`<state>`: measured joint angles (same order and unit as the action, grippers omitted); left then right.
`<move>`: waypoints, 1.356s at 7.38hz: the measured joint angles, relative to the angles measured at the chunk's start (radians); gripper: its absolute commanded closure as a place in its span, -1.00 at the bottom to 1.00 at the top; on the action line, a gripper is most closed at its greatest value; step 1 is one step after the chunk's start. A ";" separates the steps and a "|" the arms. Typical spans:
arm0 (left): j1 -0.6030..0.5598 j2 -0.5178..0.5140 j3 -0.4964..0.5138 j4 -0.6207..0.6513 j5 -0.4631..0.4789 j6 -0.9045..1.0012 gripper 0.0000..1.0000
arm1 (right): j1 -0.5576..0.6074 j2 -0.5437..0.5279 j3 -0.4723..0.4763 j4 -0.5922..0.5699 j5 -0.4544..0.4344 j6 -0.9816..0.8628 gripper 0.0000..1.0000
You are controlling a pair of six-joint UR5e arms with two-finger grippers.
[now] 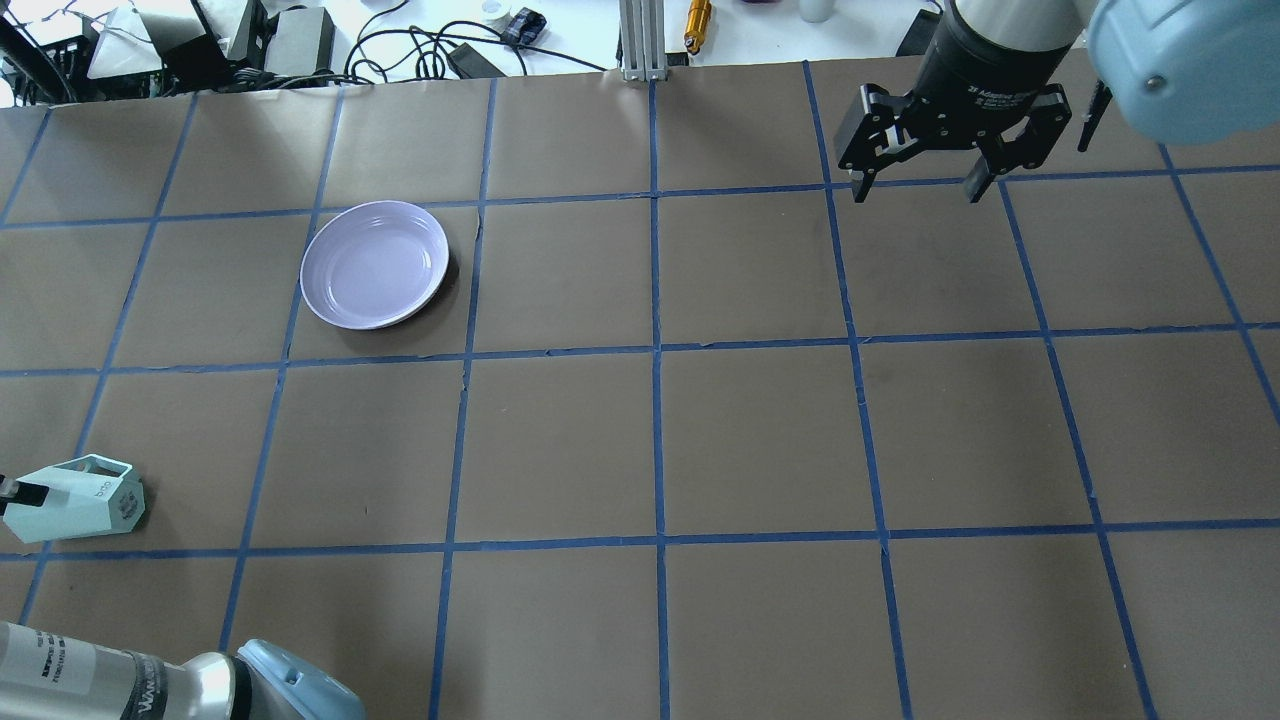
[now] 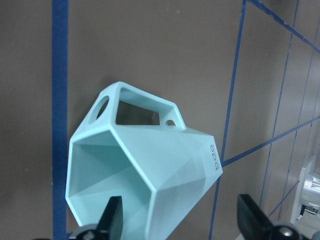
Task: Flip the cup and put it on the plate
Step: 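Lift the cup with the left gripper and rotate it upright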
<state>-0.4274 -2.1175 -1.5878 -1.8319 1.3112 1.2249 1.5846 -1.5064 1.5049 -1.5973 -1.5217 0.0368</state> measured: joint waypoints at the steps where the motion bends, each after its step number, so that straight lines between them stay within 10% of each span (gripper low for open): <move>1: 0.000 0.000 0.002 -0.005 -0.017 0.014 0.99 | 0.000 0.000 0.000 0.000 0.000 0.000 -1.00; 10: -0.040 0.069 0.045 -0.066 -0.098 0.005 1.00 | 0.000 0.000 0.000 0.000 0.000 0.000 -1.00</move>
<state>-0.4679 -2.0484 -1.5432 -1.8977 1.2132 1.2301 1.5846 -1.5064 1.5048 -1.5969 -1.5217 0.0368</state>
